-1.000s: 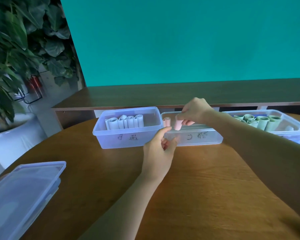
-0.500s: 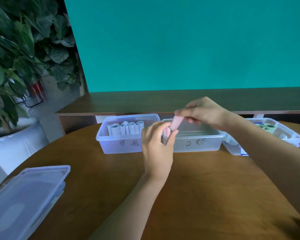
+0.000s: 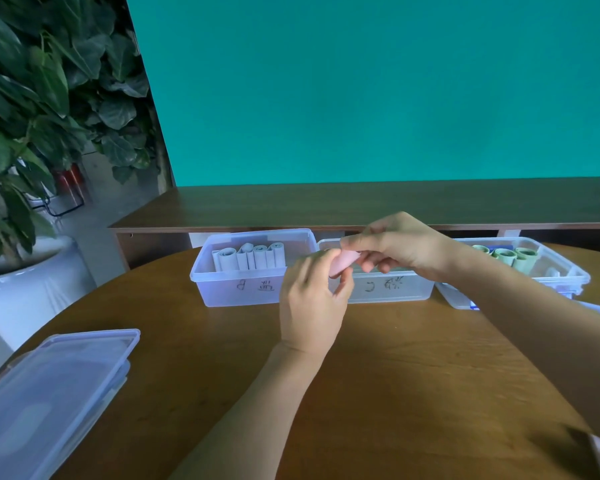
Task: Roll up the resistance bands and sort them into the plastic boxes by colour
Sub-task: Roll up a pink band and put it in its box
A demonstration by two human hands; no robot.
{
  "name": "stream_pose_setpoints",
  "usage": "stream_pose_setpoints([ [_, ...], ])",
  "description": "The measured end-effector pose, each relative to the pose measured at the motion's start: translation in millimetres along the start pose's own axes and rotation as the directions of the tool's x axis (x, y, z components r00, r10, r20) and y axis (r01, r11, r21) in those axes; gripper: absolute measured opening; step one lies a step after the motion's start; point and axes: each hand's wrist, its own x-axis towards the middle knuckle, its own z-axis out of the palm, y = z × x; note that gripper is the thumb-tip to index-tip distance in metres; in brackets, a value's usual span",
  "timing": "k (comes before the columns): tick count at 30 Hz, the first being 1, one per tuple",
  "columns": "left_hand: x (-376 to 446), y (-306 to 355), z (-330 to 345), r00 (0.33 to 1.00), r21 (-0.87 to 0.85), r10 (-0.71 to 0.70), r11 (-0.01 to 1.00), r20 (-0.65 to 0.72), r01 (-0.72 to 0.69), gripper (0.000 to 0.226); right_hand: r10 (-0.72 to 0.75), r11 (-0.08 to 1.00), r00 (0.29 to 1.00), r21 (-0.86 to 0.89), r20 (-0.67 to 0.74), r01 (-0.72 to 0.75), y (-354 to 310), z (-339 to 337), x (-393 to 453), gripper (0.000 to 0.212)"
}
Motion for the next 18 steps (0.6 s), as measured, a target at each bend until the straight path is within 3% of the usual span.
stream_pose_setpoints([
  [3,-4,-3,4,0.999,0.009,-0.022,1.0,0.044,0.022,0.024,-0.028,0.996,0.999,-0.079,0.017,0.03,5,-5,-3,0.042],
  [6,-4,-1,1,0.993,-0.072,-0.085,0.993,0.079,0.091,0.022,-0.145,0.97,0.987,-0.186,0.063,0.154,11,-16,-7,0.037],
  [10,-1,1,-2,0.979,-0.165,-0.16,0.97,0.125,0.18,0.02,-0.275,0.945,0.953,-0.147,0.125,0.292,15,-23,-12,0.042],
  [18,-3,0,-2,0.956,-0.248,-0.193,0.937,0.223,0.247,0.027,-0.368,0.875,0.918,-0.278,0.151,0.396,20,-22,-8,0.021],
])
